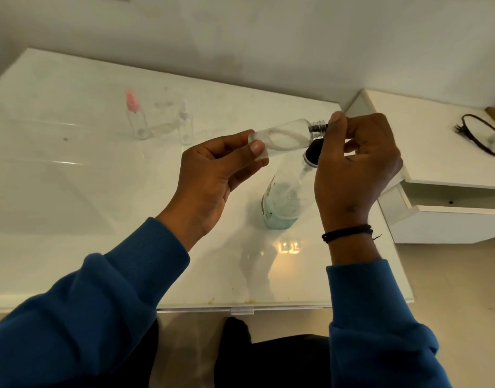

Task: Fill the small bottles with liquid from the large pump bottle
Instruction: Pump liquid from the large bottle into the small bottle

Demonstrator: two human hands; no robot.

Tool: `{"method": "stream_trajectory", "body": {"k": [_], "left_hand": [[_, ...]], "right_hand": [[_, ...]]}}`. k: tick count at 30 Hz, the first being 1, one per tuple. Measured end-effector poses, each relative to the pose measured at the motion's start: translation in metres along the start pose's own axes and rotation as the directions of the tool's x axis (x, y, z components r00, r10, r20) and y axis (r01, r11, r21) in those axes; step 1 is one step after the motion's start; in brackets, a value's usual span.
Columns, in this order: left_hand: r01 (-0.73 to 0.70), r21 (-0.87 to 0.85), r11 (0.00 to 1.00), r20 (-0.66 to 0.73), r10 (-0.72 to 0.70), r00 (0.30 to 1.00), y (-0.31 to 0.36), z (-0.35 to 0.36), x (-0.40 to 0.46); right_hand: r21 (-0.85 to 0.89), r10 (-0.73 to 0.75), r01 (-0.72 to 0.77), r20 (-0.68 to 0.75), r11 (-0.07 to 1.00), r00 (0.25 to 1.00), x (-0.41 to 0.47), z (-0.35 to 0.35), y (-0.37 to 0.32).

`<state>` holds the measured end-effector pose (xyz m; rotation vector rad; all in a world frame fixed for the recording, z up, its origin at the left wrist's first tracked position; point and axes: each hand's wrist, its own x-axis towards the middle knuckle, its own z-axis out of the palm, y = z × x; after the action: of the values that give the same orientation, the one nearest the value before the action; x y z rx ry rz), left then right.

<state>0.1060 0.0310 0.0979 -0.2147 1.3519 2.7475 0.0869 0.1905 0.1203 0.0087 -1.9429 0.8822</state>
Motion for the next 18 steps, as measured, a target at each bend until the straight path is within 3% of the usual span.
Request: {"method": "stream_trajectory", "body": {"k": [18], "left_hand": [[0.007,-0.006,1.000,0.000,-0.007,1.000,0.0004,-0.0010,0.0028]], "right_hand": [[0.002,-0.001,0.001,0.019,1.000,1.000,-0.0043,0.0002,0.0029]]}}
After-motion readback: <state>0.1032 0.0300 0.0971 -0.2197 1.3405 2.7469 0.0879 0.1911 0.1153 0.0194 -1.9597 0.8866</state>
